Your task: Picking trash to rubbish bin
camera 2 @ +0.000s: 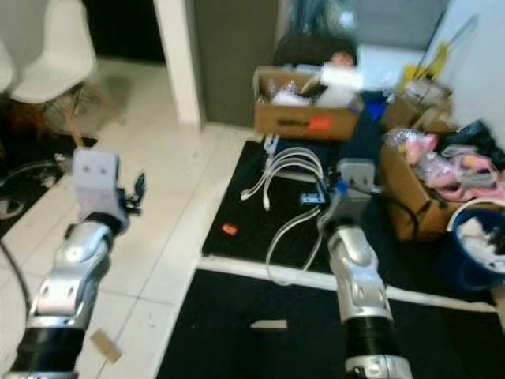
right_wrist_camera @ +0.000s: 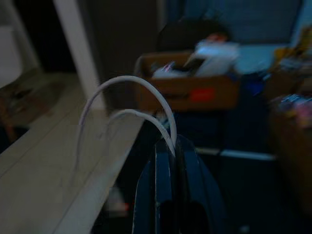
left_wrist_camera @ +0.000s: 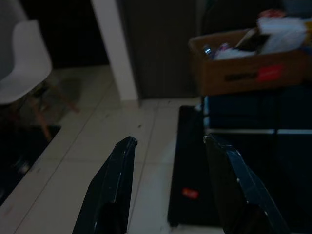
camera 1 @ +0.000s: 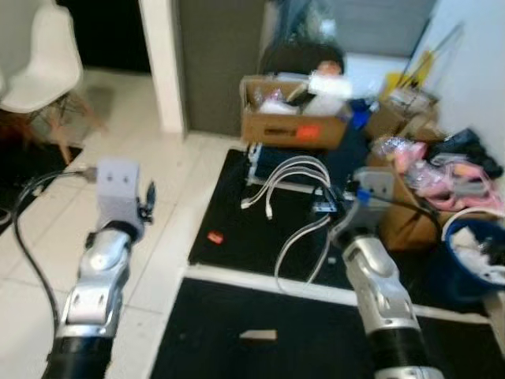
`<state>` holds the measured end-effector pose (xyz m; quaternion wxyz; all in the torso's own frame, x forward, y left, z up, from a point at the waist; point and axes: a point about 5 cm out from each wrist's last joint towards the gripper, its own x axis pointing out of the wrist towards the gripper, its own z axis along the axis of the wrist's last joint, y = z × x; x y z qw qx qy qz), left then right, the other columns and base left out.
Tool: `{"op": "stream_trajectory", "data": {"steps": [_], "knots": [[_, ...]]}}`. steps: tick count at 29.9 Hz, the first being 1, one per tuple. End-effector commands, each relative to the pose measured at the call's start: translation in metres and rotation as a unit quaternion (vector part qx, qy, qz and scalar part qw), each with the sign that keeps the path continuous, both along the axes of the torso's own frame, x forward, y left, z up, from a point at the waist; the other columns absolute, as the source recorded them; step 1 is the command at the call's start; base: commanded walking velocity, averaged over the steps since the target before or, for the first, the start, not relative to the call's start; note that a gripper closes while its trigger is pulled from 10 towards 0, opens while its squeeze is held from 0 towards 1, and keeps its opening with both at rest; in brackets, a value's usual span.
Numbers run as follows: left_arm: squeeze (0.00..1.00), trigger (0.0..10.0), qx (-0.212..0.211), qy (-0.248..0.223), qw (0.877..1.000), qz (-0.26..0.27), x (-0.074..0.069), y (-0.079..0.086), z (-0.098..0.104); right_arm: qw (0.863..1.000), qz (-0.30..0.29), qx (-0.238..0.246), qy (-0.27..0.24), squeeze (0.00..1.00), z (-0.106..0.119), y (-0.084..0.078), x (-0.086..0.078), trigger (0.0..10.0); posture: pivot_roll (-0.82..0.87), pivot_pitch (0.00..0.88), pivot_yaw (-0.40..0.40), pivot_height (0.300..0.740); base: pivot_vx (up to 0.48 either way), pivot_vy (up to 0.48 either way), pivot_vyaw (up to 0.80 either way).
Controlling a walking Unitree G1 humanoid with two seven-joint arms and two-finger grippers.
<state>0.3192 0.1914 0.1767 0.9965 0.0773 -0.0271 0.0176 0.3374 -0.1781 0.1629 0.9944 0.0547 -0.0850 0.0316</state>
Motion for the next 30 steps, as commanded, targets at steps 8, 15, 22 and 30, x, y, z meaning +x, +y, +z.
{"op": "stream_trajectory", "data": {"steps": [8,15,22,30], "knots": [[0.0,10.0,-0.005,0.014,1.0,-0.002,-0.003,0.001,-0.008,0.999,-0.004,0.005,0.031,0.0,-0.021,0.004,-0.006,10.0,0.05,0.092,-0.009,0.74,0.0,0.0,-0.8],[0.0,10.0,-0.011,0.025,1.0,-0.009,-0.004,-0.004,-0.012,0.999,-0.011,0.004,0.042,0.0,-0.028,0.001,-0.007,10.0,0.05,0.093,-0.009,0.74,0.0,0.0,-0.8],[0.0,10.0,-0.032,0.05,0.998,-0.008,-0.005,-0.006,-0.021,0.996,0.036,0.003,0.087,0.0,-0.045,0.011,-0.011,10.0,0.05,0.094,-0.008,0.74,0.0,0.0,-0.61],[0.0,10.0,-0.031,0.061,0.998,-0.01,-0.006,-0.004,-0.026,0.99,0.084,-0.015,0.11,0.0,-0.058,0.024,-0.018,10.0,0.05,0.093,-0.01,0.74,0.079,0.0,0.0]]}}
